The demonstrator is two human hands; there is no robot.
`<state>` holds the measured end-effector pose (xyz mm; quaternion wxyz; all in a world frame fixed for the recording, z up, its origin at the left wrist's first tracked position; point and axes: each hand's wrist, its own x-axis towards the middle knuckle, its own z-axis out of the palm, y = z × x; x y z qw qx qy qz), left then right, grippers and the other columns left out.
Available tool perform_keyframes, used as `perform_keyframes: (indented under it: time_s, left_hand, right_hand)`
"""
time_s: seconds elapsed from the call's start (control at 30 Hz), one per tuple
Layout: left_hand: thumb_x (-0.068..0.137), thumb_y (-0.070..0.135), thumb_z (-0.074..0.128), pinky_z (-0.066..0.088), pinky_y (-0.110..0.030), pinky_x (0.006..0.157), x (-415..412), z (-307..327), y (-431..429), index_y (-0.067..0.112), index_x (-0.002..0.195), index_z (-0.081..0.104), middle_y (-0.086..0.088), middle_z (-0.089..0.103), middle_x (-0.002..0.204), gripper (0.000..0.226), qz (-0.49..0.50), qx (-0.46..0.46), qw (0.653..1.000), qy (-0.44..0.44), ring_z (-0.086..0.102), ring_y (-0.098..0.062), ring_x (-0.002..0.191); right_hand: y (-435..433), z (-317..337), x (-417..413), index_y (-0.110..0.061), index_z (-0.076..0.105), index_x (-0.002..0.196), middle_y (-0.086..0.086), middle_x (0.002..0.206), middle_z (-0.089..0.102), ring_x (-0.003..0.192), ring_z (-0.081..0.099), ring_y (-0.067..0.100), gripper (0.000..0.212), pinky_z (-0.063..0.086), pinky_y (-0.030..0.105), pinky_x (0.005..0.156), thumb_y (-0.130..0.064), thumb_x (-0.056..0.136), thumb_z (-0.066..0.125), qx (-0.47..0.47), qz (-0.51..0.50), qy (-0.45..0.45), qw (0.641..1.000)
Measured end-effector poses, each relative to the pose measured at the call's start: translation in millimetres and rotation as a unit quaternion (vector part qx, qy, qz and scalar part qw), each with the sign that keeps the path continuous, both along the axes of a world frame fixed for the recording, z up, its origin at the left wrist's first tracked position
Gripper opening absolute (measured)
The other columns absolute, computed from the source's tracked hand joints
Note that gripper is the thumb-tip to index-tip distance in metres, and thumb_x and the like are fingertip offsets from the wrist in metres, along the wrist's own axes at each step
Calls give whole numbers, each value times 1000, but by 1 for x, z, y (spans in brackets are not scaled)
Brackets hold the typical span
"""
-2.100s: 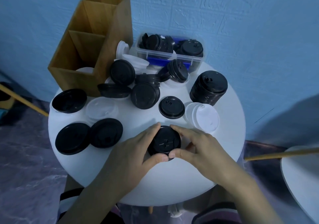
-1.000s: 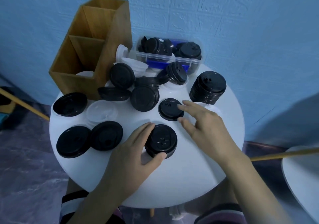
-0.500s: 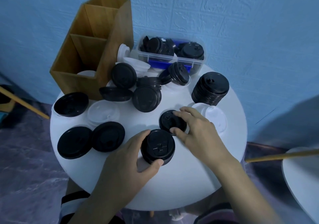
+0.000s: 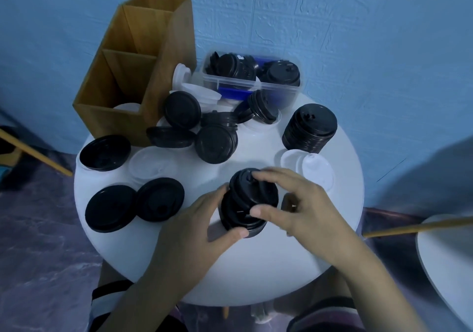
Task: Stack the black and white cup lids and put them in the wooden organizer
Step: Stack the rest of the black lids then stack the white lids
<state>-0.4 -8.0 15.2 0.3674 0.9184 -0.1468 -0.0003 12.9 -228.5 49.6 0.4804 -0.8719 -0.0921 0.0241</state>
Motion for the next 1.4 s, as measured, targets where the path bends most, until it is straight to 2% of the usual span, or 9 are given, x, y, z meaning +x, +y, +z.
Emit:
perform_keyframes:
  time_s: [0.1, 0.17, 0.4, 0.5, 0.7, 0.87, 1.13, 1.33, 1.4]
  left_hand:
    - [78, 58, 75, 36, -8, 63, 4, -3, -2, 43, 146, 46, 23, 61, 108, 76, 12, -4, 1000, 7, 49, 3, 101]
    - [74, 61, 76, 36, -10, 65, 6, -6, -1, 43, 150, 41, 9, 66, 119, 86, 12, 8, 1000, 21, 40, -7, 113]
    - [71, 65, 77, 35, -11, 69, 6, -9, 1, 47, 152, 34, 27, 59, 128, 93, -8, 25, 1000, 13, 40, -3, 113]
    - [69, 72, 72, 34, -11, 74, 5, -9, -3, 48, 150, 33, 37, 48, 117, 93, -22, 32, 999, -12, 45, 16, 98]
    - [73, 63, 64, 33, -11, 80, 4, -9, -8, 48, 134, 45, 56, 38, 115, 65, 11, -31, 998, -60, 45, 9, 108]
    - [75, 64, 63, 37, -6, 83, 2, -11, -2, 37, 134, 57, 48, 46, 112, 65, 37, -100, 992, -69, 49, 7, 104]
    - [81, 60, 59, 45, -10, 85, 2, -11, -3, 52, 128, 52, 27, 61, 116, 49, 76, -201, 976, -35, 60, -4, 108]
    - [82, 56, 59, 46, -7, 81, 0, -6, -1, 53, 127, 49, 27, 63, 115, 46, 88, -249, 963, -48, 63, -4, 104]
    - [83, 56, 58, 47, -7, 81, -1, -6, 1, 52, 130, 49, 26, 64, 115, 48, 87, -258, 961, -47, 64, -6, 104]
  right_hand:
    - [-6, -5, -7, -47, 61, 131, -34, 136, 50, 122, 51, -10, 54, 37, 5, 98, -43, 81, 81, -94, 23, -19, 995]
    - [-7, -6, -9, -48, 61, 131, -37, 137, 47, 127, 47, -11, 54, 33, 4, 101, -40, 81, 82, -99, 37, -8, 994]
    - [-6, -3, -7, -53, 58, 128, -37, 105, 63, 75, 64, 11, 54, 52, 20, 74, -51, 78, 79, -11, -45, 23, 999]
    - [-4, -8, -11, -50, 58, 130, -27, 111, 66, 72, 67, 16, 60, 59, 34, 75, -58, 73, 76, 55, -77, 54, 994]
    - [-1, -17, -12, -38, 60, 132, -18, 121, 62, 69, 67, 23, 61, 60, 33, 67, -45, 74, 77, 161, -85, 96, 979]
    - [-2, -16, -10, -35, 64, 125, -17, 107, 69, 63, 64, 22, 52, 60, 34, 63, -43, 74, 74, 201, -134, 93, 966]
    - [2, -26, -9, -40, 60, 127, 8, 64, 68, 57, 62, 22, 41, 59, 37, 64, -39, 89, 75, 156, -148, 105, 971]
    - [7, -20, 2, -37, 53, 141, 5, 68, 70, 61, 66, 22, 48, 57, 31, 65, -32, 96, 68, 175, -122, 121, 970]
    - [8, -16, 4, -36, 54, 143, -2, 94, 75, 54, 60, 17, 46, 53, 26, 56, -30, 98, 65, 157, -118, 102, 975]
